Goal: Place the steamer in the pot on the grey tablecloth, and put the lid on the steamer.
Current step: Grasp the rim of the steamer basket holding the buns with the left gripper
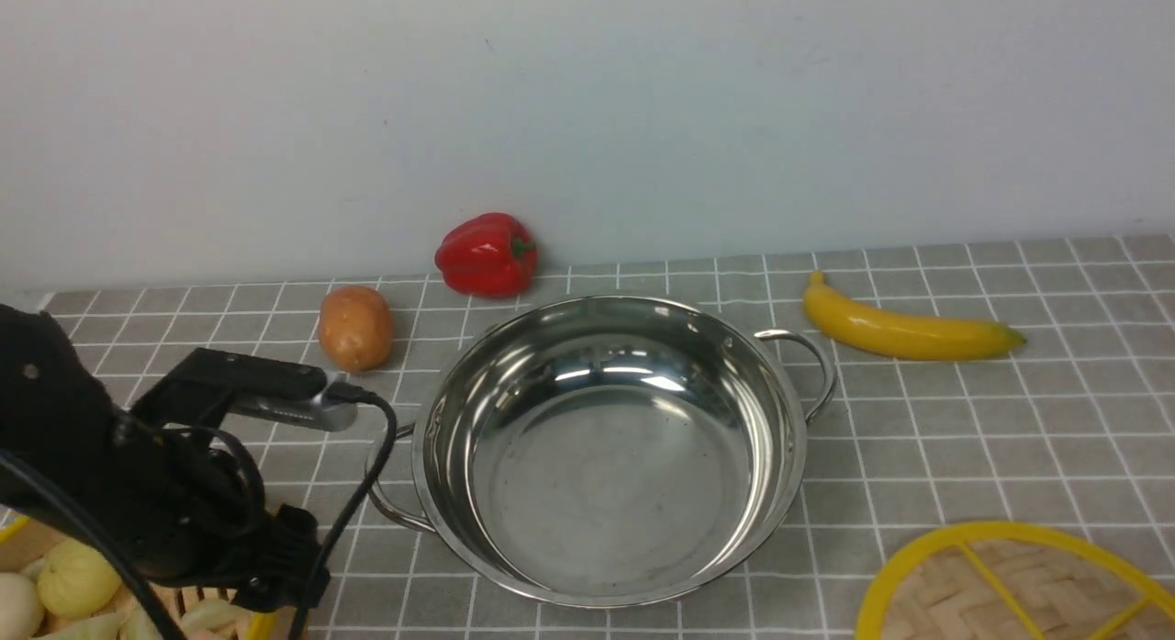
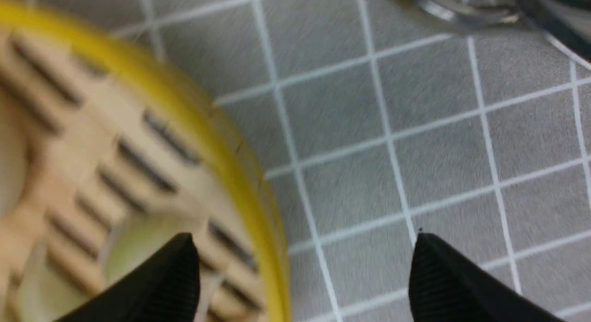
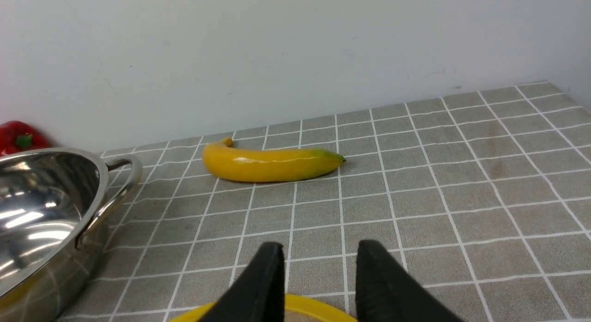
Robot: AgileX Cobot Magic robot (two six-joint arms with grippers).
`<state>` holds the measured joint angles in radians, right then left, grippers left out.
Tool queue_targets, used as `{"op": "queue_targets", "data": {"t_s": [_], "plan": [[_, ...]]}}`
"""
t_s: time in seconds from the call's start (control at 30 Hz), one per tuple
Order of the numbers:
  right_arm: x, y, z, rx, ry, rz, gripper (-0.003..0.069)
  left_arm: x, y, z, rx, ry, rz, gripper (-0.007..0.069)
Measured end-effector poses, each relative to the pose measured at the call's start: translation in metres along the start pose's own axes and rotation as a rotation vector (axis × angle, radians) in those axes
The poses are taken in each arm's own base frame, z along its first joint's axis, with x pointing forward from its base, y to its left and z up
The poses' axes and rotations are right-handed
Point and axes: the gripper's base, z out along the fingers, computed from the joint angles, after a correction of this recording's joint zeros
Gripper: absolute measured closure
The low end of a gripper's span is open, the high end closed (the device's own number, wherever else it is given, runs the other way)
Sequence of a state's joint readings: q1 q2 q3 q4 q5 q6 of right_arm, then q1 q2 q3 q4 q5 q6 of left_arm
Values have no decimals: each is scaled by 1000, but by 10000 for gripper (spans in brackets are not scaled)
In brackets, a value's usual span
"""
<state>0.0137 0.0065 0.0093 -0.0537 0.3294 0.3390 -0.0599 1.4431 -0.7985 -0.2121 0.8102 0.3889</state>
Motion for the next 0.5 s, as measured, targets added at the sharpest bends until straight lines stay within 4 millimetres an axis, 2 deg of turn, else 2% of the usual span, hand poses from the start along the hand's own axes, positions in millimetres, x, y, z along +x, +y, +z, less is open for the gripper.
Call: {"op": "queue_targets", "data": {"t_s": [0.2,0.5], "plan": [[0,0,0,0,0,0,419,-3,5,26,-31,82,-34,67],[0,0,0,0,0,0,419,-2,9,29,-73,104,-75,67]]}}
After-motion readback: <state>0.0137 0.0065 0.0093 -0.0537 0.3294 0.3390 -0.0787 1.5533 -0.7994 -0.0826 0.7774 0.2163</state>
